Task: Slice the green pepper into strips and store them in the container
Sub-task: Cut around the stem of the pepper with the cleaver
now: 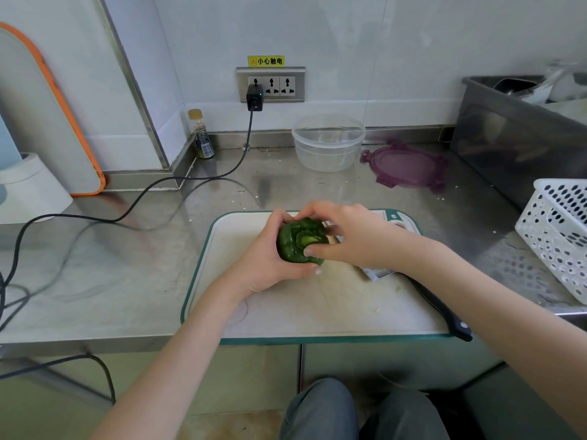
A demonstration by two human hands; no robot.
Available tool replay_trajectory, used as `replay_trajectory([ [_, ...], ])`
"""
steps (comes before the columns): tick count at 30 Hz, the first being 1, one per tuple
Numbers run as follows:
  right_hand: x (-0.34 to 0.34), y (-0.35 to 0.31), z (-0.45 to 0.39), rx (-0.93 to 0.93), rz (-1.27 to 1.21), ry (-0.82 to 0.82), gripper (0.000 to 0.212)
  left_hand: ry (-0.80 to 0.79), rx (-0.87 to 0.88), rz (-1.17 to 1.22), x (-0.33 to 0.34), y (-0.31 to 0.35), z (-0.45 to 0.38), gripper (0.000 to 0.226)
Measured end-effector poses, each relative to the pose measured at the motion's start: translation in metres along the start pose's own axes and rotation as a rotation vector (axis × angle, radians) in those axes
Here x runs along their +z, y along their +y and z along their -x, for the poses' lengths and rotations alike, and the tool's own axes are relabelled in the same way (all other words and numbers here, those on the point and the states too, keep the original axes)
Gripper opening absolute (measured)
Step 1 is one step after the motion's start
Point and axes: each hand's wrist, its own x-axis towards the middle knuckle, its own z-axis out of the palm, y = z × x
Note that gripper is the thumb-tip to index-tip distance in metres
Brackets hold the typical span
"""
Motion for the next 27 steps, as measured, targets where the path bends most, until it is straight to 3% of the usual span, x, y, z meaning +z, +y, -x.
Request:
replay_trajectory([
  [8, -0.011, -0.014, -0.01, -0.063, 0.265, -0.091, 0.042, -0.007, 0.001, 0.013, 0.0, 0.003, 0.002, 0.076],
  [23, 0.016, -0.016, -0.007, -0.023, 0.137, 0.099, 0.024, 0.062, -0.031, 0.099, 0.006, 0.003, 0.001, 0.076],
  [27, 0.018, -0.016, -0.007, -0.027, 0.124, 0.103, 0.023, 0.063, -0.04, 0.101, 0.005, 0.001, 0.001, 0.065],
])
